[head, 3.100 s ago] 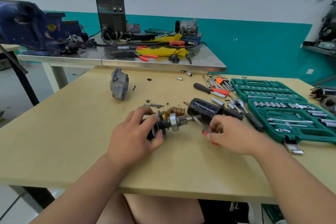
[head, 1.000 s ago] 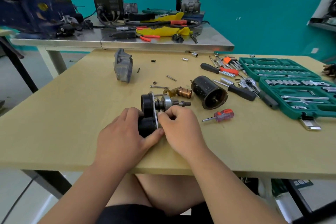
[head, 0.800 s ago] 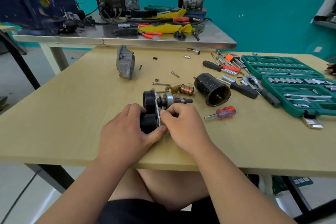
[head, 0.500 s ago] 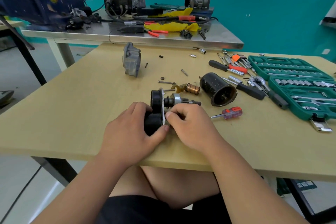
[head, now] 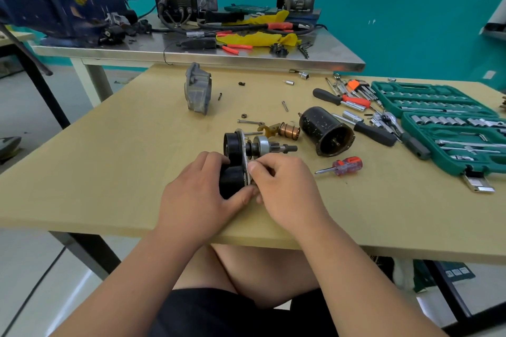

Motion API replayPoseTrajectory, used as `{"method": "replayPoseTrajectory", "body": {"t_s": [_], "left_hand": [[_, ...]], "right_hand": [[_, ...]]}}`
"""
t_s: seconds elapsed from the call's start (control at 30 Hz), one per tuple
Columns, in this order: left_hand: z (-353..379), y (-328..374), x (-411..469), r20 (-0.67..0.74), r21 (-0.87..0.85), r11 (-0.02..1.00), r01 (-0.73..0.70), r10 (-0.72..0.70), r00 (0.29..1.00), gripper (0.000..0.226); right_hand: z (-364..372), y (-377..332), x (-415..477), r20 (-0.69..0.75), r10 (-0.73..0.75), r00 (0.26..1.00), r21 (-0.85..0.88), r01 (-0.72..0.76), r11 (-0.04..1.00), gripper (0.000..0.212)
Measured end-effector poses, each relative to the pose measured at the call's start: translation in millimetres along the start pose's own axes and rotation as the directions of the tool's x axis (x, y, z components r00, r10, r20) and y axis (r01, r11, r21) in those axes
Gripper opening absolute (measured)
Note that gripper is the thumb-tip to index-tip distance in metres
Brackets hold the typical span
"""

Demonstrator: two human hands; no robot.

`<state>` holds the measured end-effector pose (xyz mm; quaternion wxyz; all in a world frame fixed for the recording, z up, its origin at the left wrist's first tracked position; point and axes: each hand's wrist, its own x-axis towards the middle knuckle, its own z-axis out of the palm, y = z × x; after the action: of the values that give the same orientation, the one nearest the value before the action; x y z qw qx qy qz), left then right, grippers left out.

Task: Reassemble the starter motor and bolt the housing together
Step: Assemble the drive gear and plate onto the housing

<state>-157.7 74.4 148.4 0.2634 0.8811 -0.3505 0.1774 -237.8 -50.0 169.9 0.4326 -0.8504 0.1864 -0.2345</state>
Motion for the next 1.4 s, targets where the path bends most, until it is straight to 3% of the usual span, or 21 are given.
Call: {"method": "replayPoseTrajectory", "body": {"t_s": [0.1,0.17,0.3,0.4,0.5,0.77,0.9,1.07,1.4], "left_hand": [[1.6,0.2,-1.8,-0.003,0.009,1.0,0.001,-0.001,1.0,0.064],[2.1,-0.7,-2.3,-0.007,-0.013,1.0,0.011,-0.011,1.0,0.06],[0.7,-3.1,-0.7,0.027,-0.179,0.979,0.097,-0.093,0.995,0.043],[-0.1,-8.2,2.7,0.082,-0.357,0.908,0.218,-0.202,0.976,0.026],[-0.4,-11.9,5.6,0.134,-0.439,0.85,0.29,-0.257,0.957,0.023],[-1.1,-11.6,4.6,0.111,-0.454,0.856,0.246,-0.22,0.969,0.018],[0.5,-11.5,3.2,0.08,-0.43,0.887,0.171,-0.151,0.985,0.017],[2.7,-12.4,2.0,0.028,-0.377,0.921,0.099,-0.096,0.995,0.041],[2.4,-10.4,2.6,-0.008,-0.333,0.941,0.054,-0.06,0.998,0.045]], "right_hand": [[0.5,7.6,-1.7,-0.017,0.183,0.983,0.42,-0.159,0.894,0.01],[-0.9,10.9,1.5,-0.032,0.204,0.978,0.456,-0.167,0.874,0.012],[11.5,7.9,12.3,-0.099,0.175,0.98,0.281,-0.141,0.949,0.018],[23.6,2.5,17.0,-0.096,0.12,0.988,0.255,-0.092,0.962,0.009],[28.3,0.5,17.1,-0.135,0.07,0.988,0.199,-0.042,0.979,0.005],[27.5,-4.7,13.7,-0.227,-0.158,0.961,-0.021,0.158,0.987,0.009],[30.5,-6.6,13.8,-0.275,-0.185,0.943,-0.023,0.186,0.982,0.008],[31.3,-4.8,11.0,-0.27,-0.234,0.934,-0.043,0.231,0.972,0.004],[27.7,-3.3,10.8,-0.246,-0.323,0.914,-0.14,0.297,0.945,0.004]]}}
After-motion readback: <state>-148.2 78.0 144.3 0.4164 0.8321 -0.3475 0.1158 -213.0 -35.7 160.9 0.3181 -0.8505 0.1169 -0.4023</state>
